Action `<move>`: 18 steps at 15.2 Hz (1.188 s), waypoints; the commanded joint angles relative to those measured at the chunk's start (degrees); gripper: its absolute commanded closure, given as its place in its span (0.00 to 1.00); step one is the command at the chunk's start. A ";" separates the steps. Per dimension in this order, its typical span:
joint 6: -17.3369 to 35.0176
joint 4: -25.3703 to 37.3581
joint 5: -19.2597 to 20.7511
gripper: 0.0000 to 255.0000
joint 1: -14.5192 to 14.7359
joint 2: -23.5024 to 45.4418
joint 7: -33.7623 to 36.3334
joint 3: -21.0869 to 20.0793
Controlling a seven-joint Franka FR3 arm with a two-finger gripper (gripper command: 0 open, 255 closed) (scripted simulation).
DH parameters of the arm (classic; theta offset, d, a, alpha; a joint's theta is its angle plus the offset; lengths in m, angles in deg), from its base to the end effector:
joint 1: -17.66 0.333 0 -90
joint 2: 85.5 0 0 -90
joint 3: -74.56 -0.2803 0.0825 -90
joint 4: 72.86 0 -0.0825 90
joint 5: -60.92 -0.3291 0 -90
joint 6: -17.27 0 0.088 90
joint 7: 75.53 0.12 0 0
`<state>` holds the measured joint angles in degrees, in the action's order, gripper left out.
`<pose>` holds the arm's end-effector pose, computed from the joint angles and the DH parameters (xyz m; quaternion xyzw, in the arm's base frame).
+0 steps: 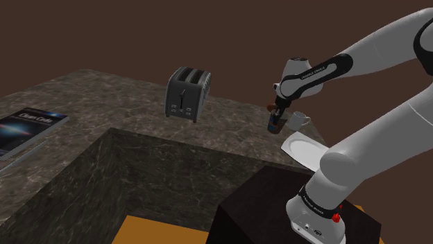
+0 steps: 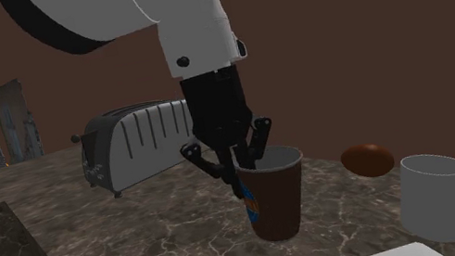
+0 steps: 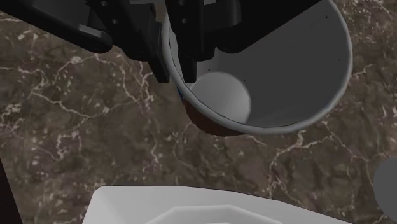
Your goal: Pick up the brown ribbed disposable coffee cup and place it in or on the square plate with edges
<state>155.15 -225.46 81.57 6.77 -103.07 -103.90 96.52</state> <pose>0.3196 -0.2047 0.3273 0.9926 0.0995 -0.0147 0.0681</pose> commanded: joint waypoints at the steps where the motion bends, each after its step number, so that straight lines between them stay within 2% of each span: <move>1: -2.15 0.74 -0.16 1.00 -0.01 -1.43 -0.28 -0.24; 11: -10.87 4.38 -1.04 1.00 0.14 -6.57 -1.17 -1.53; 18: -16.52 -4.04 4.65 1.00 -6.91 -21.69 -6.82 1.34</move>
<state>139.43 -228.18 85.40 0.91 -122.58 -109.92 97.53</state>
